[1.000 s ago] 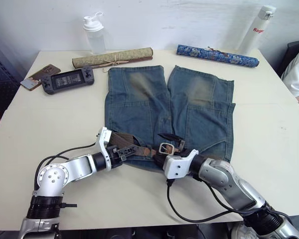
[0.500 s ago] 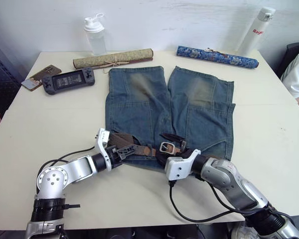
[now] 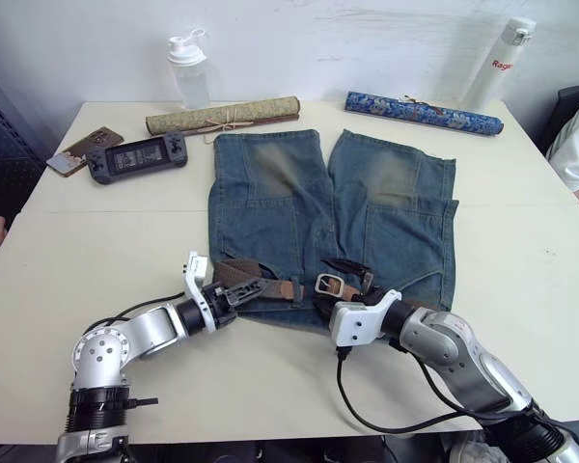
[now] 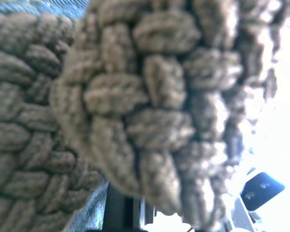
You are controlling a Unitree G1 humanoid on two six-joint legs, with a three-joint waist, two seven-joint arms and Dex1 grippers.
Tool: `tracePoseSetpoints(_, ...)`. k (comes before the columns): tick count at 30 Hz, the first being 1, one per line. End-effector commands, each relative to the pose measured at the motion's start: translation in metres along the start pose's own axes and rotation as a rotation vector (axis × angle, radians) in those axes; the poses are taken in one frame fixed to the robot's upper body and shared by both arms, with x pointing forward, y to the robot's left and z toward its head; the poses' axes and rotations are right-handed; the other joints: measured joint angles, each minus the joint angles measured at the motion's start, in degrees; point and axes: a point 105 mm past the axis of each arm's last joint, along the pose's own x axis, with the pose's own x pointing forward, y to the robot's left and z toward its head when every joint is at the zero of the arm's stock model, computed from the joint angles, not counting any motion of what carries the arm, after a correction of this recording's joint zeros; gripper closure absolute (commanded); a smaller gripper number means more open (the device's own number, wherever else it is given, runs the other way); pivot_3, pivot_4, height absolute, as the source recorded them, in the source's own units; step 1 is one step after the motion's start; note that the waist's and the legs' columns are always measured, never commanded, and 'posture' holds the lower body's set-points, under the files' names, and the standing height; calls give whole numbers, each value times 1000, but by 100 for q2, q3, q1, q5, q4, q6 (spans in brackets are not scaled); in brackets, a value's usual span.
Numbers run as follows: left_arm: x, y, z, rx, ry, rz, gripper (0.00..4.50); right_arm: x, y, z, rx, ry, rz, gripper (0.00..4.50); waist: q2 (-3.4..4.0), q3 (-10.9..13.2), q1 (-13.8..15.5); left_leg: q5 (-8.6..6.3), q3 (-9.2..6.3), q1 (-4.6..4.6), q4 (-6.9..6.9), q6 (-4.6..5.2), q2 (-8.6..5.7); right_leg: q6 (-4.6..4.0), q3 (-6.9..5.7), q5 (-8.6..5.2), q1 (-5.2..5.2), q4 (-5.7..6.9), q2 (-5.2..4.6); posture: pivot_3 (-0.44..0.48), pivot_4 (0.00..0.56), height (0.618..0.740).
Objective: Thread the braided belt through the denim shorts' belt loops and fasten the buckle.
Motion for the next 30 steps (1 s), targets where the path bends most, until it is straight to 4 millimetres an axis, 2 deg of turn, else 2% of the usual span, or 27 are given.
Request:
tracePoseSetpoints(1, 24, 7, -25, -36, 118, 7, 4500, -2, -2, 1, -11, 9, -9, 110, 9, -5, 68, -5, -3, 1, 0, -4, -1, 3, -2, 2, 3, -3, 0, 0, 150, 717)
tracePoseSetpoints(9, 37, 6, -34, -102, 157, -58, 4500, -2, 1, 1, -22, 4, 8, 110, 70, -41, 158, -23, -42, 9, 0, -19, -12, 20, -44, 12, 51, -45, -13, 0, 150, 717)
tracePoseSetpoints(11, 38, 6, -30, -130, 134, -84, 4500, -2, 3, 1, -32, 3, 18, 110, 74, -44, 178, -24, -49, 8, 0, -18, -15, 25, -50, 15, 57, -53, -15, 0, 150, 717)
tracePoseSetpoints(17, 37, -9, -27, -140, 125, -196, 4500, 0, 7, 1, -51, -4, 33, 110, 80, -47, 206, -28, -59, 4, -3, -9, -34, 44, -61, 26, 67, -76, -36, 0, 150, 717)
tracePoseSetpoints(30, 37, 3, -32, -143, 131, -139, 4500, -10, 19, 2, -45, 4, 65, 110, 80, -47, 205, -30, -62, -2, -24, 17, -86, 81, -66, 45, 78, -113, -81, 0, 150, 717)
